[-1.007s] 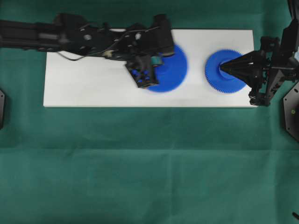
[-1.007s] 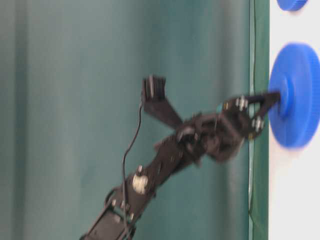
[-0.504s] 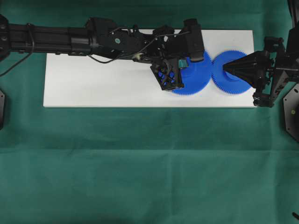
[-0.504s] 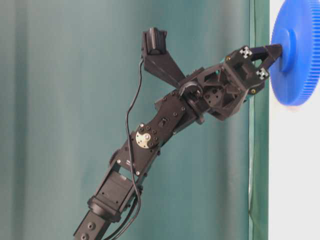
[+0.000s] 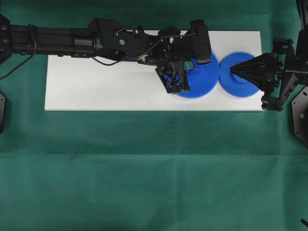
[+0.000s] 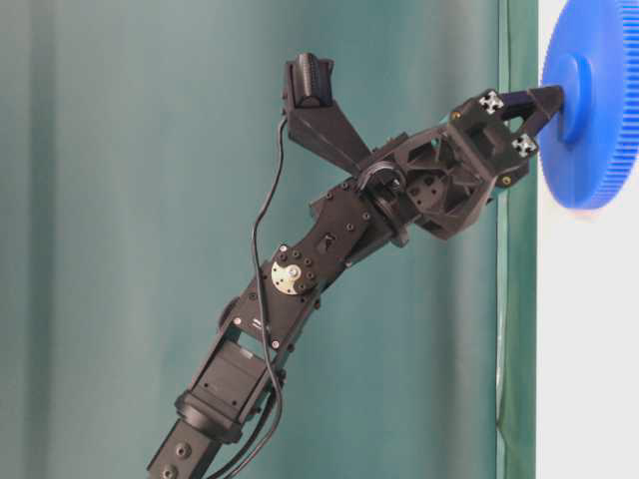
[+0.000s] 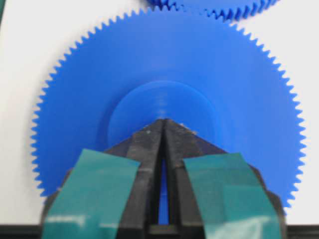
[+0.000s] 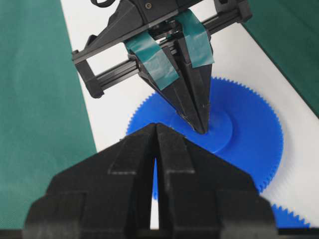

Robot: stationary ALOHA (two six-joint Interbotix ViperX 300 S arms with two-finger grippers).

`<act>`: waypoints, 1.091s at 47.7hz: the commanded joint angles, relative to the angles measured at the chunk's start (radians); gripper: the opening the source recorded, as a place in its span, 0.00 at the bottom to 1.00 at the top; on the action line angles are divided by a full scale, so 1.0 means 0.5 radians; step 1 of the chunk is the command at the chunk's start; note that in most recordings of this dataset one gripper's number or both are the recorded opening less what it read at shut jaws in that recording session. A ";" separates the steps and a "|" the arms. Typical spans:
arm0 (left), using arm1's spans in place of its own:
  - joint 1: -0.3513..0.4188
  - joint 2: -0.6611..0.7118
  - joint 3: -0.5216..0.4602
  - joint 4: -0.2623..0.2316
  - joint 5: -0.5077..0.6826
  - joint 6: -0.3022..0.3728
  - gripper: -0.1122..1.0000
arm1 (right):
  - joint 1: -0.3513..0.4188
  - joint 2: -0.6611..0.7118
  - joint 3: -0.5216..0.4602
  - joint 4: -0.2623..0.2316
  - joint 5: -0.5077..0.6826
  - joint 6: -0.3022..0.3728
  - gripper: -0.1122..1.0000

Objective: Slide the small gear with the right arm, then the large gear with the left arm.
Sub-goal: 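Slide the large gear back left to its starting spot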

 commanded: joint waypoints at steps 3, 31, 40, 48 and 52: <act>-0.012 -0.077 0.092 -0.003 0.037 -0.003 0.10 | 0.000 -0.003 -0.021 -0.003 -0.021 0.000 0.55; 0.233 -0.985 1.528 -0.006 -0.117 -0.291 0.10 | 0.003 -0.006 -0.015 -0.003 -0.021 0.015 0.55; 0.276 -1.267 1.819 -0.006 -0.132 -0.301 0.10 | 0.003 -0.040 -0.012 -0.003 -0.021 0.015 0.55; 0.285 -1.466 2.016 -0.012 -0.141 -0.313 0.10 | 0.003 -0.067 -0.009 -0.003 -0.021 0.015 0.55; 0.301 -1.565 2.098 -0.012 -0.150 -0.344 0.10 | 0.003 -0.077 -0.006 -0.003 -0.018 0.015 0.55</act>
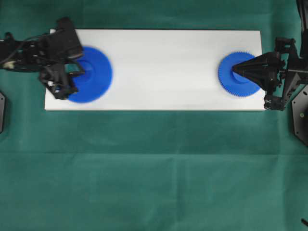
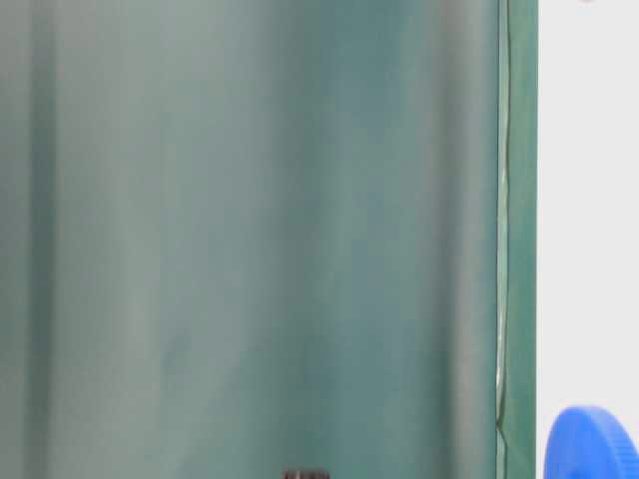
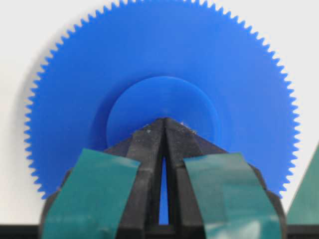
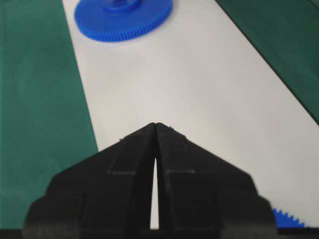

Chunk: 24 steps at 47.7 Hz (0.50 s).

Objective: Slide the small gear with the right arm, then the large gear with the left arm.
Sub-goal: 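Slide the large gear back left to its starting spot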

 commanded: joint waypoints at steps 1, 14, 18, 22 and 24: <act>0.025 -0.089 0.104 -0.003 0.000 -0.028 0.10 | 0.003 -0.006 -0.018 -0.003 -0.015 0.006 0.55; 0.031 -0.307 0.252 0.000 -0.236 -0.040 0.10 | 0.003 -0.009 -0.018 -0.003 -0.015 0.006 0.55; 0.031 -0.304 0.255 0.000 -0.270 -0.034 0.10 | 0.003 -0.009 -0.018 -0.003 -0.018 0.006 0.55; 0.031 -0.285 0.245 0.000 -0.285 -0.031 0.10 | 0.003 -0.009 -0.018 -0.003 -0.018 0.003 0.55; 0.031 -0.276 0.239 0.000 -0.291 -0.031 0.10 | 0.003 -0.009 -0.018 -0.003 -0.015 0.006 0.55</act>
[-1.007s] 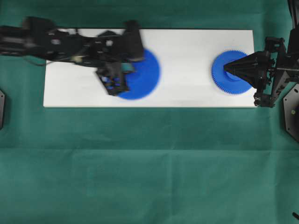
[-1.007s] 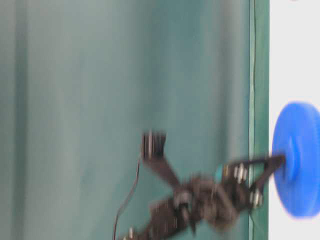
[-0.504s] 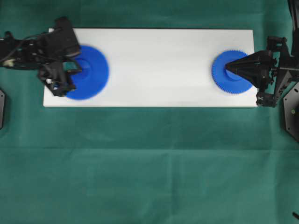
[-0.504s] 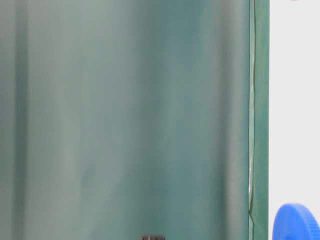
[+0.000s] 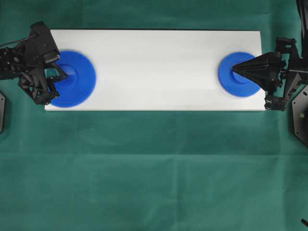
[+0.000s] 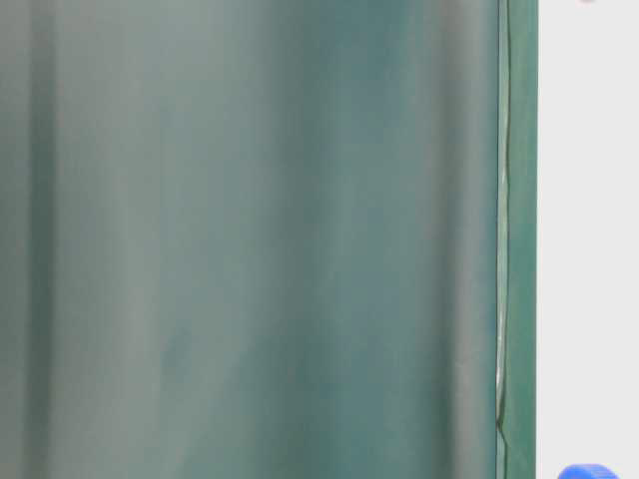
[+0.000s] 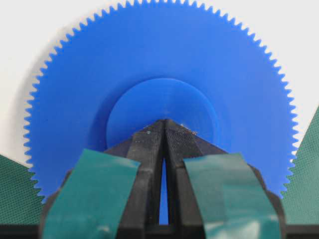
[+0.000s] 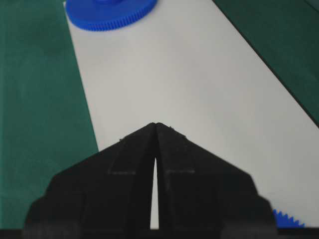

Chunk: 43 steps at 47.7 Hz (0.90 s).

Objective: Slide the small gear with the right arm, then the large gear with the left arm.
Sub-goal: 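Slide the large gear back left to its starting spot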

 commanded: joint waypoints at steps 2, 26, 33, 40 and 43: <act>0.006 0.012 -0.031 0.000 -0.025 -0.003 0.10 | 0.003 0.000 -0.018 -0.003 -0.015 0.000 0.55; -0.061 -0.350 -0.135 0.000 0.012 0.037 0.10 | 0.000 0.000 -0.018 -0.003 -0.009 0.000 0.55; -0.117 -0.482 -0.150 0.000 0.012 0.080 0.10 | 0.003 0.000 -0.015 -0.003 -0.009 -0.003 0.55; -0.169 -0.601 -0.156 0.000 0.012 0.123 0.10 | 0.003 0.000 -0.012 -0.003 -0.009 0.000 0.55; -0.184 -0.632 -0.153 0.000 0.012 0.138 0.10 | 0.003 0.000 -0.012 -0.003 -0.009 0.000 0.55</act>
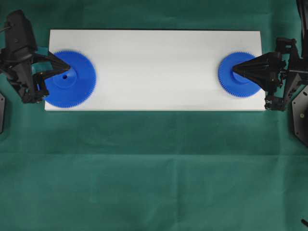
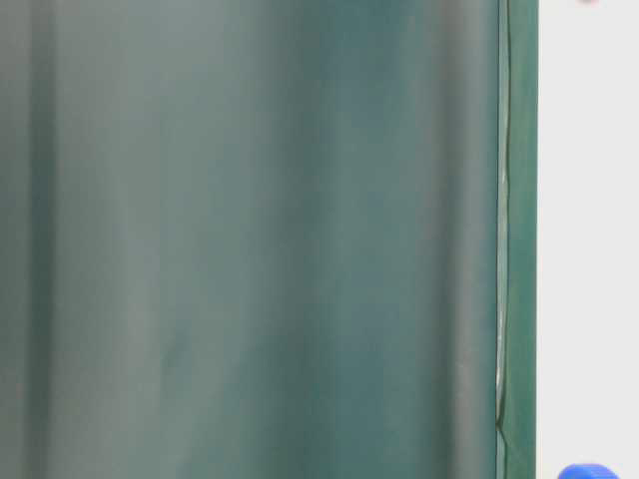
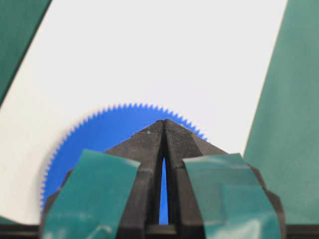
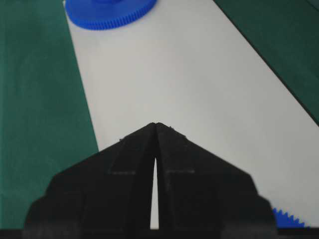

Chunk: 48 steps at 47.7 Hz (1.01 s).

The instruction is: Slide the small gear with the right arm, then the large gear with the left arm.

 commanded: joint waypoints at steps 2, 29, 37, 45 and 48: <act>-0.031 -0.052 -0.046 0.000 -0.006 0.015 0.10 | 0.003 0.000 -0.018 -0.003 -0.009 0.000 0.55; -0.061 -0.077 0.021 0.000 -0.074 0.018 0.10 | 0.003 0.000 -0.012 -0.003 -0.015 0.000 0.55; -0.141 -0.077 0.021 0.000 -0.126 0.021 0.10 | 0.003 0.000 -0.003 -0.003 -0.015 0.000 0.55; -0.264 -0.077 0.034 0.000 -0.258 0.025 0.10 | 0.003 0.000 0.003 0.000 -0.015 0.000 0.55; -0.304 -0.077 0.037 0.000 -0.285 0.028 0.10 | 0.003 0.000 0.006 -0.003 -0.018 0.000 0.55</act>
